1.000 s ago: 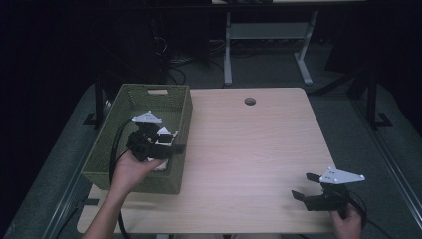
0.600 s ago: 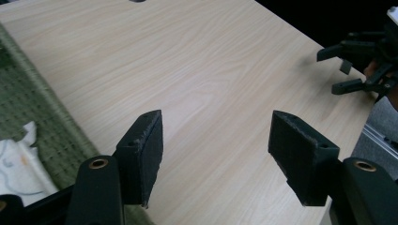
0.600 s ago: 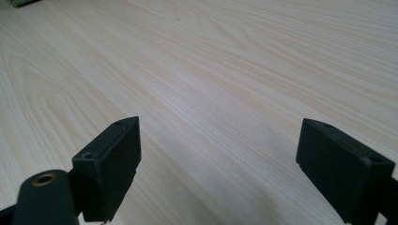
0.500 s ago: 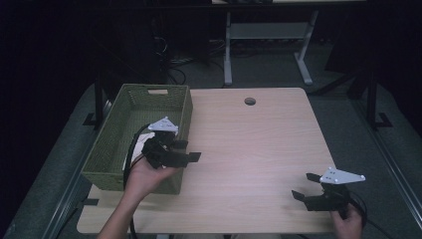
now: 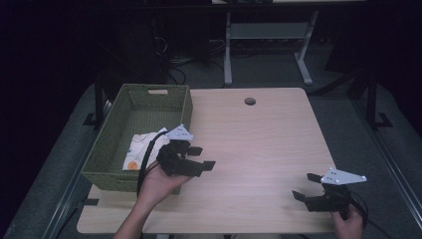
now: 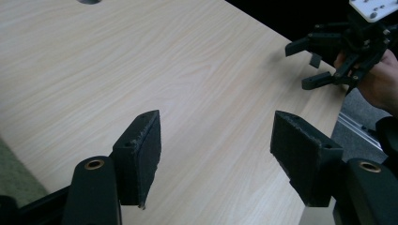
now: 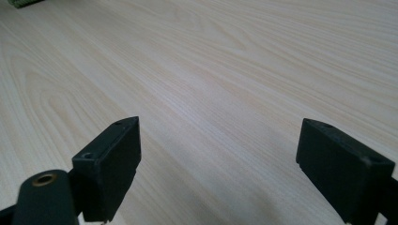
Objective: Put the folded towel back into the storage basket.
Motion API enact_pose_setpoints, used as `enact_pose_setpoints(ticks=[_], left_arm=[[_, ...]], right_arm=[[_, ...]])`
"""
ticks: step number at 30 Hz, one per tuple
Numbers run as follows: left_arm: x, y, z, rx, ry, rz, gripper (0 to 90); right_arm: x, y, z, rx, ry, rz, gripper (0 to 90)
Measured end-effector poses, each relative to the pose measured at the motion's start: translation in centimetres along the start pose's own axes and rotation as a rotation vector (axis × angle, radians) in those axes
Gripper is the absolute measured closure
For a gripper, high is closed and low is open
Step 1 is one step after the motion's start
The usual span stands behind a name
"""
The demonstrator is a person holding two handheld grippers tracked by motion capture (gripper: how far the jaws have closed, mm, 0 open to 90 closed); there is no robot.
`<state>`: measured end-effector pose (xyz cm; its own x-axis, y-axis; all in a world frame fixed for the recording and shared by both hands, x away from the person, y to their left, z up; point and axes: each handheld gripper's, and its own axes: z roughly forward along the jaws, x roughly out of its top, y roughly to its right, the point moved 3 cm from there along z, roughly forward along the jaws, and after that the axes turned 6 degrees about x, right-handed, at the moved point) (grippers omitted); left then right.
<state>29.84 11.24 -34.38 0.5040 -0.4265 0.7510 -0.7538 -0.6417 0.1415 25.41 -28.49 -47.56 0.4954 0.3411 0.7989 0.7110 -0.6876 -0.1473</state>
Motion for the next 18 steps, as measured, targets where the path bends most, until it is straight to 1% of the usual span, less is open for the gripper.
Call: enact_pose_setpoints(ticks=[3,6,7,9,10,12,13,16,18], left_arm=[[-0.2,0.3,0.3,-0.012,0.005,-0.002,34.1],[-0.5,0.8,0.6,-0.014,0.012,0.010,34.1],[-0.7,1.1,0.8,-0.025,0.014,0.012,34.1],[-0.9,1.5,1.0,-0.041,0.020,0.004,34.0],[-0.9,1.5,1.0,-0.041,0.020,0.004,33.9],[-1.1,1.9,1.3,-0.063,0.029,0.002,33.9],[-1.3,2.2,1.7,-0.062,0.027,0.011,33.8],[-1.5,2.5,2.0,-0.062,0.024,0.017,33.4],[-1.8,2.9,2.6,-0.070,0.023,0.021,33.4]], right_arm=[[0.0,0.0,0.0,0.001,0.000,-0.004,13.7],[0.0,0.1,0.0,0.002,0.000,-0.006,13.7],[-0.1,0.1,0.0,0.002,0.000,-0.004,13.7],[0.0,0.0,0.0,0.002,0.001,-0.004,13.8],[0.0,0.0,0.0,0.002,0.001,-0.004,13.8],[-0.1,0.0,0.0,0.002,-0.002,-0.003,13.8],[-0.1,0.0,0.0,0.002,-0.002,-0.006,13.7],[-0.1,0.1,0.0,0.001,-0.001,-0.009,13.8],[-0.1,0.1,0.0,0.001,-0.004,-0.007,13.8]])
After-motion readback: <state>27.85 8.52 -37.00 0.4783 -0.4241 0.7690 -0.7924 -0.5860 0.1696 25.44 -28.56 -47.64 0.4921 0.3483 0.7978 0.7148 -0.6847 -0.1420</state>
